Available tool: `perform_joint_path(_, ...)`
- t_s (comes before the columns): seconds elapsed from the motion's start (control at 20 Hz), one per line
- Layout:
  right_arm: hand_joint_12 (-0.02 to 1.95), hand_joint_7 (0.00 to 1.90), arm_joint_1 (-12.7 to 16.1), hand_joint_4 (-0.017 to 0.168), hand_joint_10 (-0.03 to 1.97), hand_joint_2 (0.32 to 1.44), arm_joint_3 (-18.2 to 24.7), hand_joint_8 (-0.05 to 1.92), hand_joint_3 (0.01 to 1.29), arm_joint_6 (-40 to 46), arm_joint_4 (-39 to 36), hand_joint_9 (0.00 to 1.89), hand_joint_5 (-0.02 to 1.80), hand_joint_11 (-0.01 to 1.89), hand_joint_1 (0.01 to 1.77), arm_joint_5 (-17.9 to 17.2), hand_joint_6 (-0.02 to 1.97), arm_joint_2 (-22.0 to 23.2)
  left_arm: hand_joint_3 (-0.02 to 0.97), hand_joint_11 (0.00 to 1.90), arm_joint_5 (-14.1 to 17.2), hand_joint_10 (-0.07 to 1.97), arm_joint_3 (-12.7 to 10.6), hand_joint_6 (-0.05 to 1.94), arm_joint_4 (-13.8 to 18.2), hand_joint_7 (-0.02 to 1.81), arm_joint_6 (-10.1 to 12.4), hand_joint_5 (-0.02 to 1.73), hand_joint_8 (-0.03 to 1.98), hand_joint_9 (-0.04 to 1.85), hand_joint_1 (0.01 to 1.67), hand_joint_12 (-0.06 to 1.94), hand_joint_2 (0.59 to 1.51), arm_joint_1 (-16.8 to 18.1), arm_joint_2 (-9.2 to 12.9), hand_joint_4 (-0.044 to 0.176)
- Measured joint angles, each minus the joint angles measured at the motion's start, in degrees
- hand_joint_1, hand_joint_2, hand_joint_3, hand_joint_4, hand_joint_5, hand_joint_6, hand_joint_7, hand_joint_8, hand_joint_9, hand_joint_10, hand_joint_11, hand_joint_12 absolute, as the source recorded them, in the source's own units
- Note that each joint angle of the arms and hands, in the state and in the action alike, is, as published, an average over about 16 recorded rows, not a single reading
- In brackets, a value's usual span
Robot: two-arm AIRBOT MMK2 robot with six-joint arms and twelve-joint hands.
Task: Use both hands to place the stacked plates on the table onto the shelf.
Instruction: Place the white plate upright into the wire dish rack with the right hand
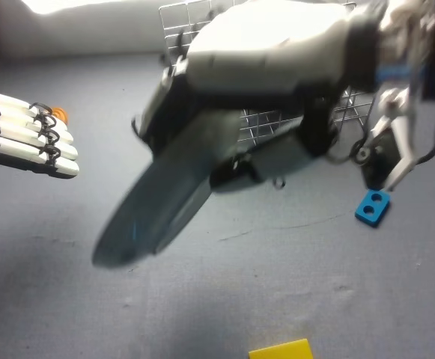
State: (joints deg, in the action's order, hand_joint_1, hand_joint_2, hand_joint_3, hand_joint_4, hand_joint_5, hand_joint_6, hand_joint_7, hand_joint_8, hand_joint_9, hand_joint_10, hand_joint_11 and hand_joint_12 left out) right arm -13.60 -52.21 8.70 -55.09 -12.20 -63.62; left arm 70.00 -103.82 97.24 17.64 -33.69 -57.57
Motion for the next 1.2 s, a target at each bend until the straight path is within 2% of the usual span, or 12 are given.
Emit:
perform_joint_path(0.2, 1.23, 0.99, 3.5, -0.004, 1.15, 1.02, -1.3, 0.92, 0.01, 17.1, -7.4, 0.94, 0.87, 0.78, 1.36, 0.4, 1.09, 3.2, 0.011, 0.02, 0.0, 0.02, 0.2, 0.01, 0.0, 0.06, 0.0, 0.07, 0.00, 0.04, 0.02, 0.11, 1.143, 0.0, 0.2, 0.001)
perform_joint_path(0.45, 1.22, 1.00, 6.7, -0.006, 1.14, 1.02, -4.6, 0.91, 0.01, 27.6, -8.6, 0.94, 0.87, 0.78, 1.37, 2.8, 1.07, 5.0, 0.011, 0.02, 0.0, 0.02, 0.4, 0.01, -0.1, 0.07, 0.0, 0.07, 0.00, 0.05, 0.02, 0.14, 1.144, 0.0, 0.2, 0.001)
perform_joint_path(0.8, 1.21, 1.02, 8.0, -0.008, 1.11, 1.03, -10.2, 0.89, 0.01, 32.7, -8.4, 0.95, 0.87, 0.79, 1.39, 6.1, 1.04, 4.8, 0.011, 0.02, 0.0, 0.02, 0.9, 0.01, -0.1, 0.07, -0.3, 0.08, 0.00, 0.05, 0.02, 0.16, 1.145, 0.0, 0.4, 0.001)
perform_joint_path(1.2, 1.23, 1.02, 5.8, -0.009, 1.12, 1.04, -17.0, 0.90, 0.01, 33.6, -7.9, 0.95, 0.87, 0.78, 1.39, 8.4, 1.02, 0.9, 0.011, 0.02, 0.0, 0.01, 1.4, 0.01, 0.0, 0.08, -0.8, 0.09, 0.00, 0.06, 0.02, 0.19, 1.145, 0.0, 0.5, 0.002)
